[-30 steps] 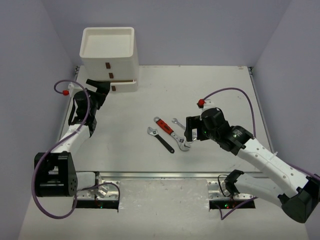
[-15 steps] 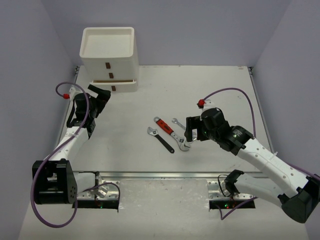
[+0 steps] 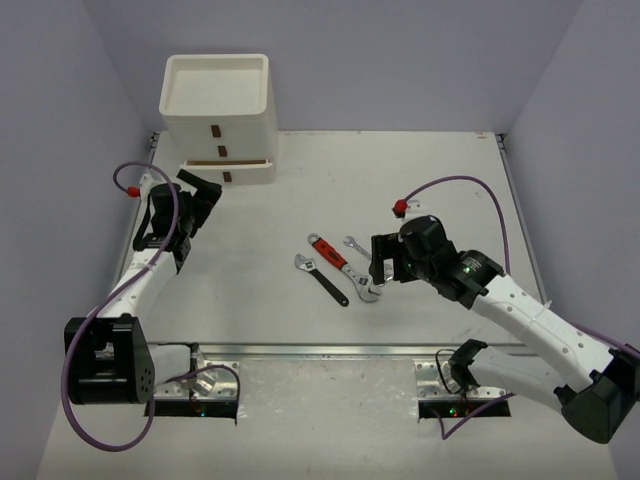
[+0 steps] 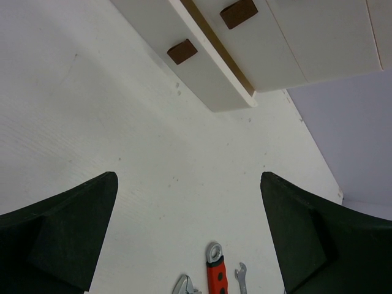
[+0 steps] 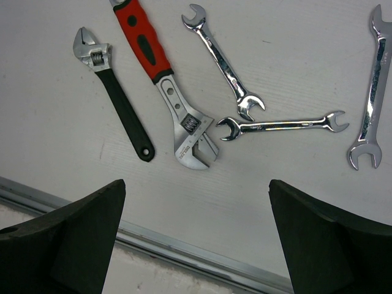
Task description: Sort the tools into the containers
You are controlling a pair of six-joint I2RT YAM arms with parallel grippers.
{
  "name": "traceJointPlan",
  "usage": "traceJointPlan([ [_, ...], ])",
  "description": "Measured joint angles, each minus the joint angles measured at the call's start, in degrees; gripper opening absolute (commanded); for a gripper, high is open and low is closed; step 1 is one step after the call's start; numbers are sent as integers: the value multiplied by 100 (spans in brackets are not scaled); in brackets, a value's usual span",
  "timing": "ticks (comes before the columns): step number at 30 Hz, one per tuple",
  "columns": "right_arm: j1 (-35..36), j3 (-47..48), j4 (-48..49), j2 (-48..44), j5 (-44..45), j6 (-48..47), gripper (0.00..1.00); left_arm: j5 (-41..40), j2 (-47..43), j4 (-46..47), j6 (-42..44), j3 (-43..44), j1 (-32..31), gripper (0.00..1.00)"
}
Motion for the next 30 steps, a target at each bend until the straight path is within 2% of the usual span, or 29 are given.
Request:
traceJointPlan([
  [15, 0, 1, -13, 85, 240, 0, 99, -157, 279, -722, 89, 414, 0, 100],
  [20, 0, 13, -13, 112, 304, -50, 99, -226, 1000, -954, 34, 1029, 0, 100],
  [30, 0, 46, 30, 257, 306, -88, 99, -186, 3087, -1669, -407, 2866, -4, 97],
])
